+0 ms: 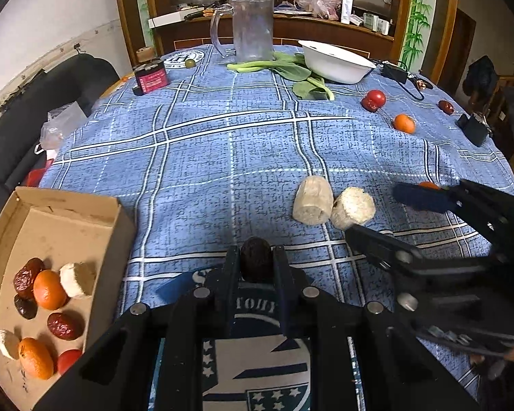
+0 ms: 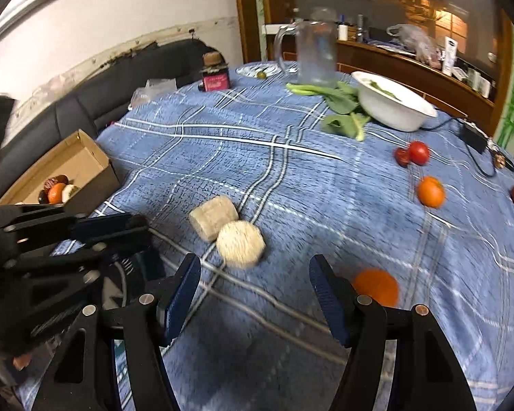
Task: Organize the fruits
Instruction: 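Grasp a dark date with left tool while right tool grasps a beige round cake, then carry the date and cake into the cardboard box and open both tools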
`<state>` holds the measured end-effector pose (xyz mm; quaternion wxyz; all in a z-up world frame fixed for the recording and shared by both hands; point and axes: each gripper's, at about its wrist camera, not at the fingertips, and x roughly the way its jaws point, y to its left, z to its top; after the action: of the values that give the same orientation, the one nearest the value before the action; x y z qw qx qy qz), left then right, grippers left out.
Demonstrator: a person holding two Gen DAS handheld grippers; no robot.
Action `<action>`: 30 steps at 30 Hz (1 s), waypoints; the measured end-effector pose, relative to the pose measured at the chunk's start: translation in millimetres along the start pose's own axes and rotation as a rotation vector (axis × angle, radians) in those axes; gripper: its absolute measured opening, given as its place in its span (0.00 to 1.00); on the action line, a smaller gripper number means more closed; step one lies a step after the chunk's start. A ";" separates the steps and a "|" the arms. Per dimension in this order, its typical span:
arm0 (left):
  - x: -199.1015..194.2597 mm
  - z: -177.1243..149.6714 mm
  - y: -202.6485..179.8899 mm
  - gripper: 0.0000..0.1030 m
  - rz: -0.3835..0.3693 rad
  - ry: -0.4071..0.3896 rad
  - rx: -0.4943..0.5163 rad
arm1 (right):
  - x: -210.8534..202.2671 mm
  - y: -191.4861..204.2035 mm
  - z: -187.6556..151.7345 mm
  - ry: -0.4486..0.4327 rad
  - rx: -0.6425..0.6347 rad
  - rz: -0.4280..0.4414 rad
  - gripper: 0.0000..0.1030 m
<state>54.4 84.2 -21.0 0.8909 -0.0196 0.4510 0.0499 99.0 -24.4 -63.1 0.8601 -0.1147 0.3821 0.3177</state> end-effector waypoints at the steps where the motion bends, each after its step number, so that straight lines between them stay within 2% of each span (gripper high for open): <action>1: -0.4 -0.1 0.5 0.17 0.002 -0.001 0.001 | 5.9 1.1 1.9 0.007 -0.007 -0.001 0.63; 2: -0.9 -0.2 0.4 0.17 0.003 -0.001 0.001 | 9.3 1.3 3.3 0.015 -0.010 0.001 0.47; 5: -2.5 -0.9 0.8 0.17 0.007 0.000 0.004 | 12.9 7.2 2.8 0.029 -0.029 0.004 0.34; 9: -8.7 -3.5 1.6 0.17 0.007 -0.008 0.000 | -2.9 5.6 -3.4 0.009 0.002 -0.001 0.34; 15: -26.8 -9.1 -1.2 0.18 0.008 -0.038 0.004 | -49.8 2.7 -25.0 -0.060 0.092 -0.019 0.34; 19: -44.2 -14.0 -3.4 0.18 0.021 -0.071 0.014 | -76.8 12.4 -40.2 -0.098 0.099 -0.042 0.34; 30: -78.2 -34.8 -2.5 0.18 0.034 -0.114 0.032 | -101.9 37.7 -58.4 -0.124 0.136 -0.017 0.34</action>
<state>-19.2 73.4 21.3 0.9144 0.0052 0.4006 0.0590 -10.6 -67.8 -26.8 0.8906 -0.0397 0.3479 0.2902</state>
